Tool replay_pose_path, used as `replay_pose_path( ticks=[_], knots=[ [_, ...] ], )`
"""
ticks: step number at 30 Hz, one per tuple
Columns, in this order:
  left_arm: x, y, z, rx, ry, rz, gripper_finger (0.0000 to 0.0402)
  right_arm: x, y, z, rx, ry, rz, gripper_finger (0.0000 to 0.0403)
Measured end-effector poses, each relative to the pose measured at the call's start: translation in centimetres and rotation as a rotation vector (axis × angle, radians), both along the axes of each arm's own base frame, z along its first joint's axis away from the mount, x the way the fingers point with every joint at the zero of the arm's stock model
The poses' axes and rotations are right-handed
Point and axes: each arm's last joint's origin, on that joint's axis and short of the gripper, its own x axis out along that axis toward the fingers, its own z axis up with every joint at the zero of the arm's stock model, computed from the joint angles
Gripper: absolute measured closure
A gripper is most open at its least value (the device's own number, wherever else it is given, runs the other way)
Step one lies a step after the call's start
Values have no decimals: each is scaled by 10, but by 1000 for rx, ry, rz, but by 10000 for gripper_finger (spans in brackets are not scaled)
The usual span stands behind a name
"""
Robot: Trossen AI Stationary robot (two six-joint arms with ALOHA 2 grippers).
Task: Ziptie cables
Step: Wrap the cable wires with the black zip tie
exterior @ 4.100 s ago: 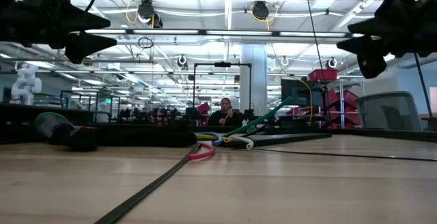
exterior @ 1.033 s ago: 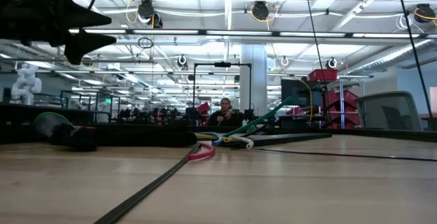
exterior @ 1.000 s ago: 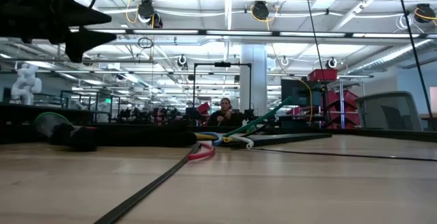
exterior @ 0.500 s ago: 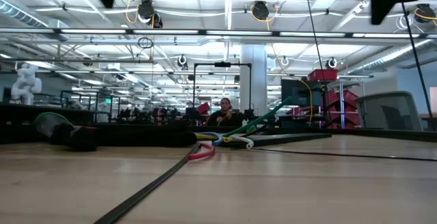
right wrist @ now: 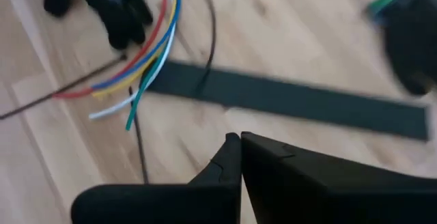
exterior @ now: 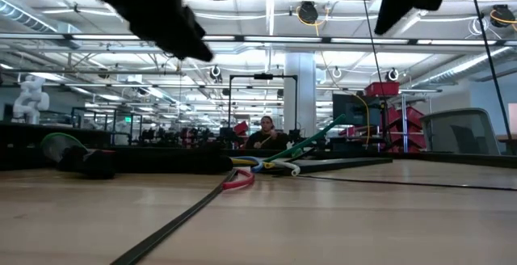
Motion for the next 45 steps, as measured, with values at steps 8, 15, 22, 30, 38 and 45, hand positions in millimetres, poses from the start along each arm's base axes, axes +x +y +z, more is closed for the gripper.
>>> replay_pose_path(
  ticks=[8,15,22,30,38,45],
  knots=[
    [33,-4,-50,-188,138,-10,401,-39,-30,39,-34,-131,-13,403],
    [52,-10,-66,-277,146,-13,402,-55,-38,48,-54,-153,-24,403],
    [52,-10,-86,-298,243,5,402,-56,-37,48,-55,-148,-16,403],
    [54,-10,-101,-286,279,17,402,-56,-37,48,-54,-147,-16,403],
    [55,-8,-106,-258,292,45,401,-56,-37,48,-50,-148,-20,403],
    [48,14,-114,-215,413,122,401,-56,-37,48,-50,-149,-21,403]
  ],
)
